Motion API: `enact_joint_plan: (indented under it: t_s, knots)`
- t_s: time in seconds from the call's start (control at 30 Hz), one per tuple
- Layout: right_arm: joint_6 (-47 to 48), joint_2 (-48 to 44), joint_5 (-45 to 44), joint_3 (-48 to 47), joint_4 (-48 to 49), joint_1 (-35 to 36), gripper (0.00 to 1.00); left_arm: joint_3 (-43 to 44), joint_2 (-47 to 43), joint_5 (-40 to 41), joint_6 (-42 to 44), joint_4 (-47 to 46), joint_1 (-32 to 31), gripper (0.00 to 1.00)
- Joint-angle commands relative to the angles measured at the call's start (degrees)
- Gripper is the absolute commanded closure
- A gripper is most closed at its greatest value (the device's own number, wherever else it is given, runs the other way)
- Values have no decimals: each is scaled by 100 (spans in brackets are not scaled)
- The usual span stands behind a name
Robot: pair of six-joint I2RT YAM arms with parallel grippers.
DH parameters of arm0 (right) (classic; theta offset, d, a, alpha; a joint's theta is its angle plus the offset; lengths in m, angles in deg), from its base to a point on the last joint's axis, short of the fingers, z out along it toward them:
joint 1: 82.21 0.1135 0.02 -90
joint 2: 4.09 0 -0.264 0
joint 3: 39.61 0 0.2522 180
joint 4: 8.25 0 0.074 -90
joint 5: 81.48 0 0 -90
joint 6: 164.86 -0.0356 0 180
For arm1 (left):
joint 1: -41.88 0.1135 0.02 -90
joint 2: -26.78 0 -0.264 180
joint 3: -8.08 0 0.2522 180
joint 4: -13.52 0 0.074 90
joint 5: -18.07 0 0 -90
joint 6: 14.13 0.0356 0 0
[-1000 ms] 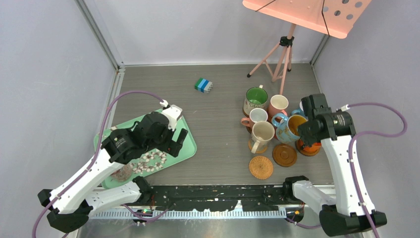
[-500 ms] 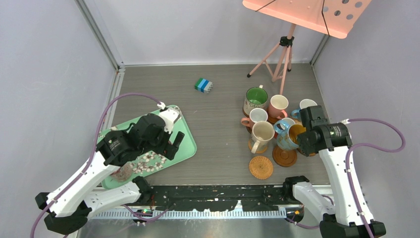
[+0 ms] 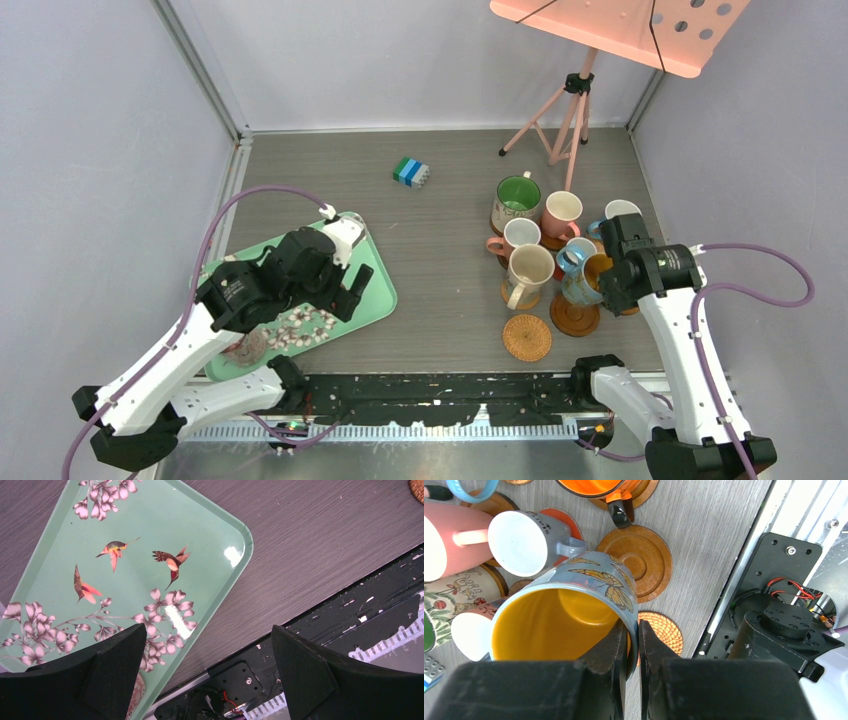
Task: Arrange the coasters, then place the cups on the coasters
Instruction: Place the cup on the coaster.
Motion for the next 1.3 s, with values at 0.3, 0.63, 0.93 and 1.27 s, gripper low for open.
enact_joint_plan:
  t_s: [0.3, 0.63, 0.93, 1.27]
  knots:
    - [-404, -285, -95, 288, 351, -24, 95, 136, -72, 39, 92, 89, 8, 1]
    - [-376, -252, -121, 501, 579, -24, 95, 62, -152, 124, 116, 140, 8, 0]
    - [-424, -216, -337, 747, 622, -24, 95, 12, -223, 182, 117, 89, 8, 0]
    - [-345, -279, -369, 1055, 824, -24, 95, -51, -280, 197, 87, 133, 8, 1]
